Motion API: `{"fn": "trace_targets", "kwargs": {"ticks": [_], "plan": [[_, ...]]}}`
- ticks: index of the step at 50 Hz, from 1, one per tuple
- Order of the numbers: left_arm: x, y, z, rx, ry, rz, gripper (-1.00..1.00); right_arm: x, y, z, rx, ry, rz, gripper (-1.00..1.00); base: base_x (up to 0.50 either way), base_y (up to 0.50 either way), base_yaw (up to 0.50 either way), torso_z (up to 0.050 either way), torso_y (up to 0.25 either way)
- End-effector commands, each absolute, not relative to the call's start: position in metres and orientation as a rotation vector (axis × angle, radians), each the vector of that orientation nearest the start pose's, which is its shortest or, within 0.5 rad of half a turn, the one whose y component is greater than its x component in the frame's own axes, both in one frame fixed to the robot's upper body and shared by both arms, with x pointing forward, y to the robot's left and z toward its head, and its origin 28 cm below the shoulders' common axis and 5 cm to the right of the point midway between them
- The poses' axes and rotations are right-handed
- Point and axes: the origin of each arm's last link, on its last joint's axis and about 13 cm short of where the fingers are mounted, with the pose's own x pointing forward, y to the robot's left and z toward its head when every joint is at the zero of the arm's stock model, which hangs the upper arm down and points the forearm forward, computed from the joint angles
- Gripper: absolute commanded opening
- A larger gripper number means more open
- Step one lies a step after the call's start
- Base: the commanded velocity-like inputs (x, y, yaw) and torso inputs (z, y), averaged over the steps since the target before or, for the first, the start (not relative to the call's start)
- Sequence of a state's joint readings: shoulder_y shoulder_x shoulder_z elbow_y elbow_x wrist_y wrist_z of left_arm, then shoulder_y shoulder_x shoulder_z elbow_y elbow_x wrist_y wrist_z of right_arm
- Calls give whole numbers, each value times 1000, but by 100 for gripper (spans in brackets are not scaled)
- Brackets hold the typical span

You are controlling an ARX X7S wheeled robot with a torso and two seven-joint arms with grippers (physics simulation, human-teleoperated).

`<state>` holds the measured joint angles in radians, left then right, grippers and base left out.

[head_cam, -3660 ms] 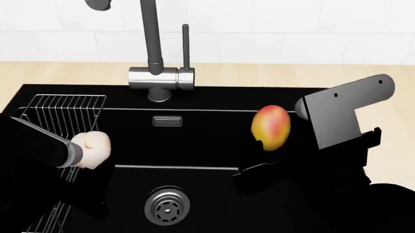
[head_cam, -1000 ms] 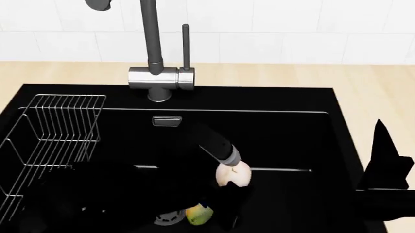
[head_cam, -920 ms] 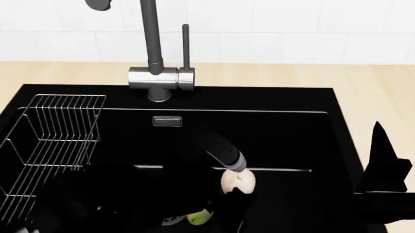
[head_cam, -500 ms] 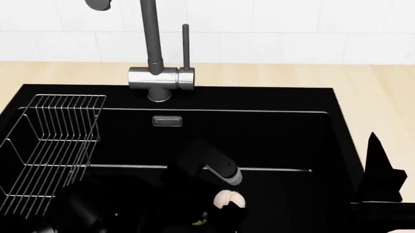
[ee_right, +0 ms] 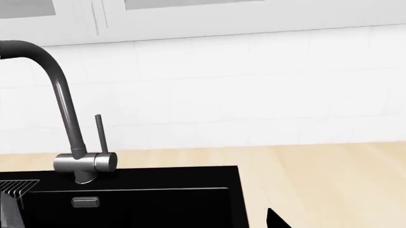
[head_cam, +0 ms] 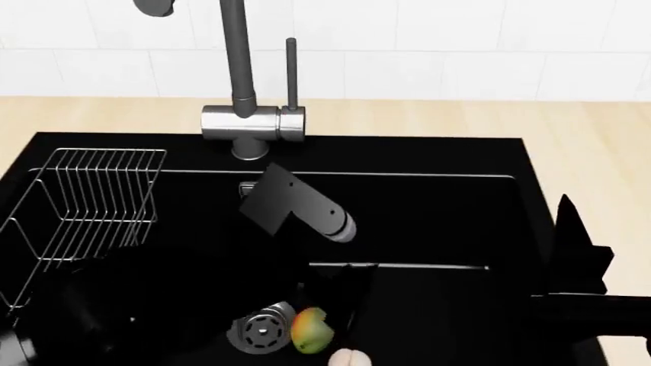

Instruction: There is a mixed pile of frozen fruits and vegetables on the counter. Locate all the frozen vegetables and place the items in a bowl on the counter. Take all the frozen fruits and defrost them in a running sink.

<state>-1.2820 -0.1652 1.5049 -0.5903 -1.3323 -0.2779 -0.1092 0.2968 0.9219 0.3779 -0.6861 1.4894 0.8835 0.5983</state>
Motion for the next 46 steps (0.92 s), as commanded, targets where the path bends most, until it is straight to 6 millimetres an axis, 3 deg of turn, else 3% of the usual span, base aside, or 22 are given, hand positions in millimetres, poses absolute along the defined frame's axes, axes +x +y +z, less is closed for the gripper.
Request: {"fn": "trace_targets", "kwargs": {"ticks": [1, 18, 34, 39, 46], "plan": [[338, 137, 172, 174, 221, -557, 100, 191, -200, 242, 89, -33, 53, 100, 0, 0, 0, 0, 0], [299, 200, 194, 90, 107, -327, 100, 203, -192, 251, 55, -34, 94, 100, 0, 0, 0, 0, 0], [265, 230, 206, 133, 67, -200, 100, 211, -189, 252, 36, -18, 113, 100, 0, 0, 0, 0, 0], [249, 237, 216, 132, 44, -174, 100, 210, -187, 260, 26, -34, 126, 100, 0, 0, 0, 0, 0], [243, 244, 230, 125, 9, -140, 100, 211, -184, 278, 11, -66, 143, 100, 0, 0, 0, 0, 0]]}}
